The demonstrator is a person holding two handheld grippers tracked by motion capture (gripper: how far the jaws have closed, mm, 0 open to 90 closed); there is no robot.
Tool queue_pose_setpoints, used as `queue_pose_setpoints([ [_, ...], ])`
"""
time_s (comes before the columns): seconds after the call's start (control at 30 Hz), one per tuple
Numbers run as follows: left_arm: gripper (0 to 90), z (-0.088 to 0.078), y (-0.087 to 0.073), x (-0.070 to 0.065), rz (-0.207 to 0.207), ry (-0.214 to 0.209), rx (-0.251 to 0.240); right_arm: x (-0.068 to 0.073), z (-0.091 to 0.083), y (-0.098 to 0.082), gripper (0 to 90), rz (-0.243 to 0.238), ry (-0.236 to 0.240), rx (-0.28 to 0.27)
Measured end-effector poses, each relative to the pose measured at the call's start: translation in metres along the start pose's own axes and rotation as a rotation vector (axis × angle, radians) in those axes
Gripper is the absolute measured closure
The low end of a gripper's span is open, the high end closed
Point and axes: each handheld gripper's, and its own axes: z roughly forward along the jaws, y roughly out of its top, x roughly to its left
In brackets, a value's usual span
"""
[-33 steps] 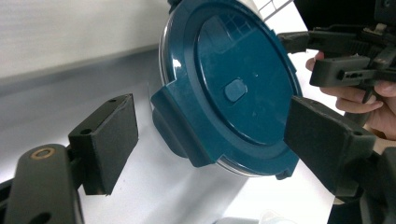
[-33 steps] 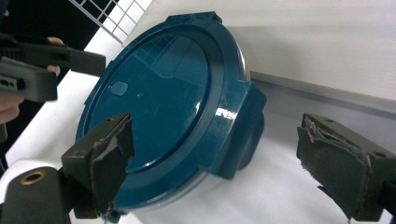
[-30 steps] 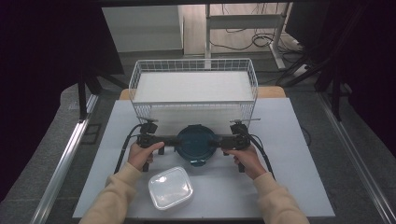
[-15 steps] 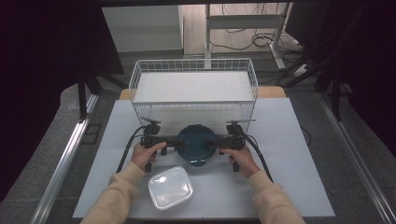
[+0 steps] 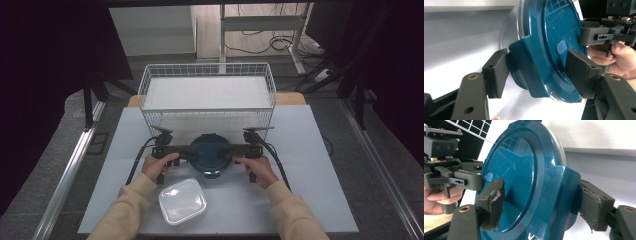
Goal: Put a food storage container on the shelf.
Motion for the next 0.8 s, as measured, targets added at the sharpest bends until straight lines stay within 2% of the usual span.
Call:
queue_pose_setpoints([
  [0.2, 40.0, -0.002, 0.000, -0.004, -0.016, 0.009, 0.000, 0.003, -0.007, 0.000, 32.2, 0.025, -0.009, 0.001],
  [0.4, 43.6, -0.007, 0.001, -0.007, -0.016, 0.001, -0.012, 0.008, -0.012, -0.001, 36.0, 0.030, -0.007, -0.032],
  [0.47, 45.4, -0.009, 0.001, -0.008, -0.016, -0.005, -0.036, 0.012, -0.016, -0.001, 37.2, 0.012, -0.009, -0.051],
  [0.53, 45.3, -0.009, 0.001, -0.008, -0.012, -0.003, -0.036, 0.012, -0.016, -0.002, 37.3, -0.002, -0.014, -0.049],
  [0.57, 45.1, -0.009, 0.001, -0.010, -0.022, -0.003, -0.049, 0.013, -0.016, -0.002, 37.3, -0.004, -0.015, -0.051],
  [0.7, 45.4, -0.010, 0.001, -0.013, -0.016, -0.007, -0.056, 0.014, -0.019, -0.001, 37.4, 0.001, -0.009, -0.062],
  [0.77, 45.6, -0.012, 0.002, -0.017, -0.009, -0.012, -0.058, 0.016, -0.022, 0.000, 37.6, -0.008, -0.009, -0.077],
  [0.8, 45.7, -0.014, 0.003, -0.021, 0.009, -0.011, -0.059, 0.019, -0.026, 0.001, 37.5, -0.024, -0.006, -0.083],
])
